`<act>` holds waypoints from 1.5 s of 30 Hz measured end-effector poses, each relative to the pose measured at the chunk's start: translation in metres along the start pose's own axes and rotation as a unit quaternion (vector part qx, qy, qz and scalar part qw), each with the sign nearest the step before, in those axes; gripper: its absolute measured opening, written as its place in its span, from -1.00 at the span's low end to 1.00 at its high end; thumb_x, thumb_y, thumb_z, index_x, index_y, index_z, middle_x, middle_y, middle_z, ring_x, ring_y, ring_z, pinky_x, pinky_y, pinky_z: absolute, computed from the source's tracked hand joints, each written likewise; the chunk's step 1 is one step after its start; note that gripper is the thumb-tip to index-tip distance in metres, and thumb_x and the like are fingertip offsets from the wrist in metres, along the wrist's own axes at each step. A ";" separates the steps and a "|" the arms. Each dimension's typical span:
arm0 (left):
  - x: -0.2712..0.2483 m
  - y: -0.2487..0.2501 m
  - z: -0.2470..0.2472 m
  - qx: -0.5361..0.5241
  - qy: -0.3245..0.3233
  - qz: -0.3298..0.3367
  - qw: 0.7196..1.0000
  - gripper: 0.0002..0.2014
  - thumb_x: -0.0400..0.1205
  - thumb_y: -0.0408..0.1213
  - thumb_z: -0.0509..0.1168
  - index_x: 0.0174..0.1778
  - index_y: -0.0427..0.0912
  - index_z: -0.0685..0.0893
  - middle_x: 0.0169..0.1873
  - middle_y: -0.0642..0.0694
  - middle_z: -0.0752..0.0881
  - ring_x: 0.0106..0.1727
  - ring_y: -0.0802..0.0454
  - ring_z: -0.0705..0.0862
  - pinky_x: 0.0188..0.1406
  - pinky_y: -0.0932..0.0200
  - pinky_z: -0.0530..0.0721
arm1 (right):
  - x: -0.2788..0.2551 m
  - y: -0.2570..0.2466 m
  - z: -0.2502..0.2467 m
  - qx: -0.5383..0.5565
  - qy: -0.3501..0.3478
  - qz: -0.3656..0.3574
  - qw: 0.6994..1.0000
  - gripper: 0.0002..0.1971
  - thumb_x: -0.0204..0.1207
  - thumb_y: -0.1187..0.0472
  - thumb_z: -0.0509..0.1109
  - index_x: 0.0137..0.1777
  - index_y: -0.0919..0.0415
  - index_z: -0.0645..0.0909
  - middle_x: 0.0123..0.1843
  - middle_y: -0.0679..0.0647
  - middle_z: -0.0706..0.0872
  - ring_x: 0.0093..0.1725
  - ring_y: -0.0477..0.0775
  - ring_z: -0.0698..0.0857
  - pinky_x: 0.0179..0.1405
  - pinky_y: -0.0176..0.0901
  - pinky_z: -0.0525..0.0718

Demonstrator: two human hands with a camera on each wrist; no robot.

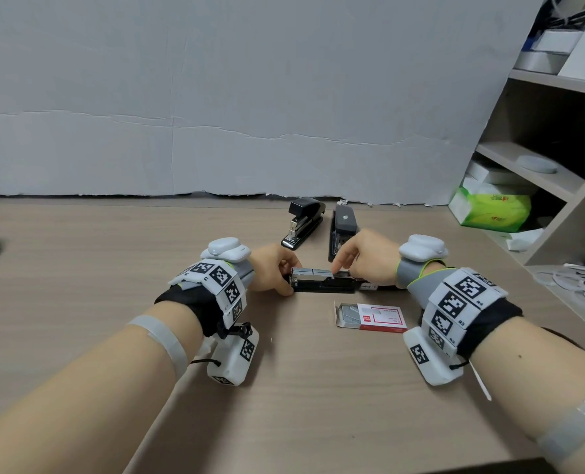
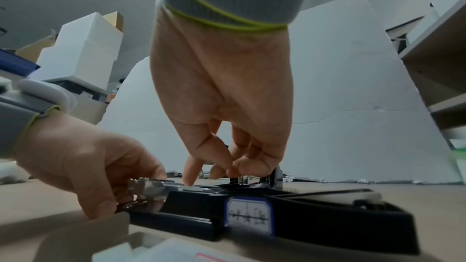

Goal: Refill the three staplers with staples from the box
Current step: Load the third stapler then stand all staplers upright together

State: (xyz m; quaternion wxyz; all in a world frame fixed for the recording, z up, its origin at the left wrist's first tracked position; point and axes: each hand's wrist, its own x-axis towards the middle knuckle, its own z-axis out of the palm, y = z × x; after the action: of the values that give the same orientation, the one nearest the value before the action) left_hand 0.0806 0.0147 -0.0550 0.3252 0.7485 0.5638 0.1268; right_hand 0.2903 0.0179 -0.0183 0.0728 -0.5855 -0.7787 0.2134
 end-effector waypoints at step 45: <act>0.003 0.006 -0.002 0.093 0.004 -0.013 0.996 -0.61 0.48 -0.36 0.52 0.23 -0.13 0.68 -0.10 -0.03 0.64 -0.12 0.04 0.59 -0.24 0.32 0.54 | -0.050 0.066 -0.060 0.083 0.051 0.062 0.993 -0.81 0.27 0.35 0.67 -0.14 0.25 0.77 -0.43 0.07 0.72 -0.45 0.01 0.65 -0.39 -0.29 0.58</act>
State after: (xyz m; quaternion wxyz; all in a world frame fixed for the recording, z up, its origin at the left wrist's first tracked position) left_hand 0.0849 0.0171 -0.0497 0.2534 0.7678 0.5841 0.0721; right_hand 0.3851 0.0005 0.0147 0.1477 -0.6348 -0.7158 0.2508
